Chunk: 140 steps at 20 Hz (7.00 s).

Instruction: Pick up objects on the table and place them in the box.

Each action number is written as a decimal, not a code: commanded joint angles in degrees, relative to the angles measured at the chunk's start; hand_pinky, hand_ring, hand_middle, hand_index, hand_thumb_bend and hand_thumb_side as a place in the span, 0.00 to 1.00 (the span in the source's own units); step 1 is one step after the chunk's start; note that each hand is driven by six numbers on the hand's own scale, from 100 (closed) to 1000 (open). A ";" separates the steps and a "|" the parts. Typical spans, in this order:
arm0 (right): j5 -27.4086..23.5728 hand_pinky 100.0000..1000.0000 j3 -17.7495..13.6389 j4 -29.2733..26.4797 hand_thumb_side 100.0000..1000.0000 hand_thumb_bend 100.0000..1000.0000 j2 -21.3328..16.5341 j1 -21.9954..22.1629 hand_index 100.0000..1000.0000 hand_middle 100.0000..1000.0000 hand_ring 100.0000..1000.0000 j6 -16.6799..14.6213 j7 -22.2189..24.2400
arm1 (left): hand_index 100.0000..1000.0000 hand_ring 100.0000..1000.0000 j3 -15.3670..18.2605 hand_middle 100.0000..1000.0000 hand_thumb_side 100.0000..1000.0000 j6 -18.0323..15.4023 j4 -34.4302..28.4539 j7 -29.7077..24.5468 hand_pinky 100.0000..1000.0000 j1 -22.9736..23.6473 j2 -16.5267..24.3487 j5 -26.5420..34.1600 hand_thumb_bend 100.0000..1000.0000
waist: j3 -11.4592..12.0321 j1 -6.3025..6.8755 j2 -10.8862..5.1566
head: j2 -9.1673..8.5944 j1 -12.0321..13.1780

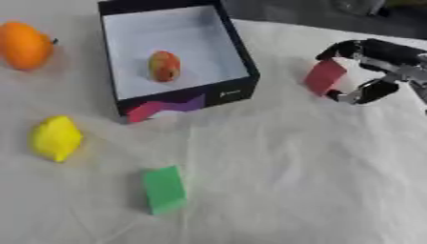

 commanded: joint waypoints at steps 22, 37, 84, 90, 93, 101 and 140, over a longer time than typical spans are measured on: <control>-3.88 0.71 -1.48 1.16 0.18 0.00 -1.68 -1.00 0.80 0.65 0.70 0.99 -3.39 | 0.69 0.71 0.19 0.55 0.86 0.07 -1.01 -0.43 0.86 0.17 0.37 -0.54 0.00 | -0.50 -0.53 -0.12 | 0.05 0.20; -14.17 0.68 0.67 -2.66 0.07 0.05 -0.43 -10.68 0.78 0.61 0.67 4.09 1.88 | 0.69 0.71 0.20 0.55 0.84 0.01 -0.63 -0.53 0.86 1.73 0.74 -0.15 0.00 | -2.30 0.57 -3.89 | 3.44 0.34; 6.28 0.76 7.39 3.74 0.24 0.23 23.15 -26.73 0.84 0.72 0.76 4.89 8.01 | 0.68 0.71 -1.75 0.55 0.85 0.76 0.20 -2.84 0.87 -1.52 -1.32 1.47 0.00 | 2.94 -0.77 -4.69 | 4.40 -3.74; 6.80 0.80 6.12 2.80 0.19 0.35 21.59 -26.69 0.87 0.78 0.83 4.21 6.78 | 0.68 0.71 -1.62 0.55 0.85 0.76 0.28 -2.69 0.87 -1.21 -1.18 1.36 0.00 | 2.57 -0.59 -4.94 | 5.22 -3.79; 3.98 0.80 5.95 1.06 0.17 0.36 20.31 -26.52 0.87 0.77 0.82 4.99 5.73 | 0.68 0.71 -1.47 0.55 0.85 0.73 0.41 -2.54 0.87 -0.68 -0.94 1.31 0.00 | 1.90 -0.45 -5.45 | 5.81 -3.34; -15.61 0.80 6.54 -12.73 0.00 0.03 13.37 -21.78 0.90 0.77 0.83 15.23 5.60 | 0.68 0.71 -0.41 0.55 0.84 0.44 0.79 -1.54 0.88 1.86 0.04 0.80 0.00 | -1.62 0.04 -7.62 | 7.77 -0.89; -20.02 0.81 14.51 -54.91 0.18 0.00 11.78 4.10 0.89 0.78 0.83 28.11 27.31 | 0.68 0.72 2.25 0.55 0.83 -0.29 1.08 1.83 0.88 8.17 0.61 -0.42 0.00 | -15.45 3.84 -11.56 | 10.52 12.59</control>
